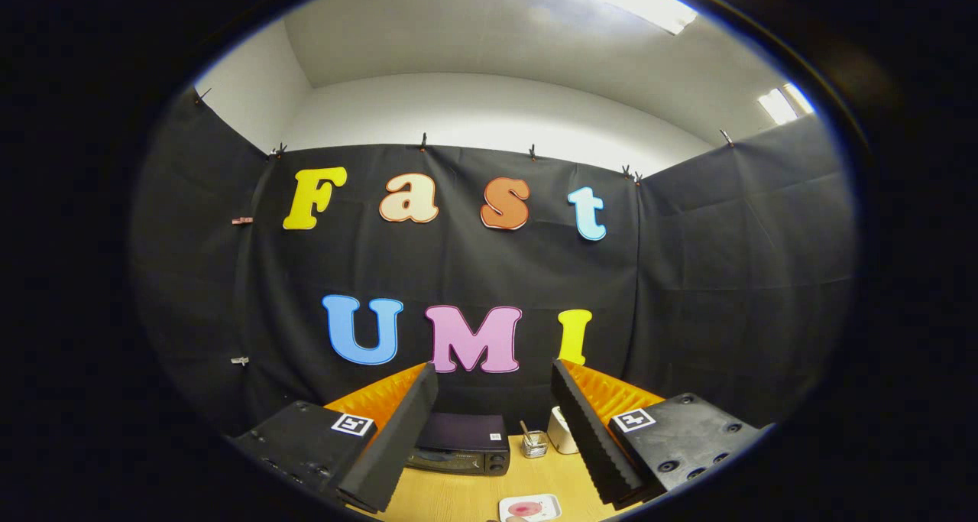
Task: Open the toaster oven, put the food inside, and close the toaster oven door.
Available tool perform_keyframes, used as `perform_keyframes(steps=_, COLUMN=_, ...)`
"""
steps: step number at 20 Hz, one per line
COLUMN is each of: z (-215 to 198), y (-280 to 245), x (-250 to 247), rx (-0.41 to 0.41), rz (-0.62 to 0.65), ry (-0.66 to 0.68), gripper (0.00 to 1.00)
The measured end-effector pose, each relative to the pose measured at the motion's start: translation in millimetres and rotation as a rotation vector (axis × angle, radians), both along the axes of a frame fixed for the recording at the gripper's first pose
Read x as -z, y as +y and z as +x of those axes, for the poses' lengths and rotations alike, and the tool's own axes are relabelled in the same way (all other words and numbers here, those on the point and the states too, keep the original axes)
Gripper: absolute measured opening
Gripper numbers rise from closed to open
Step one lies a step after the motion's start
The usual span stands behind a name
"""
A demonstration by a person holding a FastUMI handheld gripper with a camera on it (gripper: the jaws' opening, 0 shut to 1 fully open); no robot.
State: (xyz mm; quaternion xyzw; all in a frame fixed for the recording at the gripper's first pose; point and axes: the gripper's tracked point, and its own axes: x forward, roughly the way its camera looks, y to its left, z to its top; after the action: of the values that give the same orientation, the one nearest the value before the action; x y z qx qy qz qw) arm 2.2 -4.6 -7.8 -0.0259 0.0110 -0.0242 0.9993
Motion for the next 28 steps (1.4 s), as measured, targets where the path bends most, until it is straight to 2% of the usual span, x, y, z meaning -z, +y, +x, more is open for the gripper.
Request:
perform_keyframes(steps=14, z=-6.6, y=13.0, x=-1.4, rx=0.008, rz=-0.013, ry=-0.017, gripper=0.97)
perform_keyframes(steps=20, z=-5.0, y=31.7, x=23.8, rx=0.017, rz=-0.041, ry=0.022, gripper=0.97)
perform_keyframes(steps=24, z=17.8, y=41.7, x=53.6, rx=0.004, rz=-0.06, ry=0.053, gripper=0.97)
perform_keyframes(steps=28, z=61.9, y=55.4, x=81.1, rx=-0.064, rz=-0.012, ry=0.056, gripper=0.97)
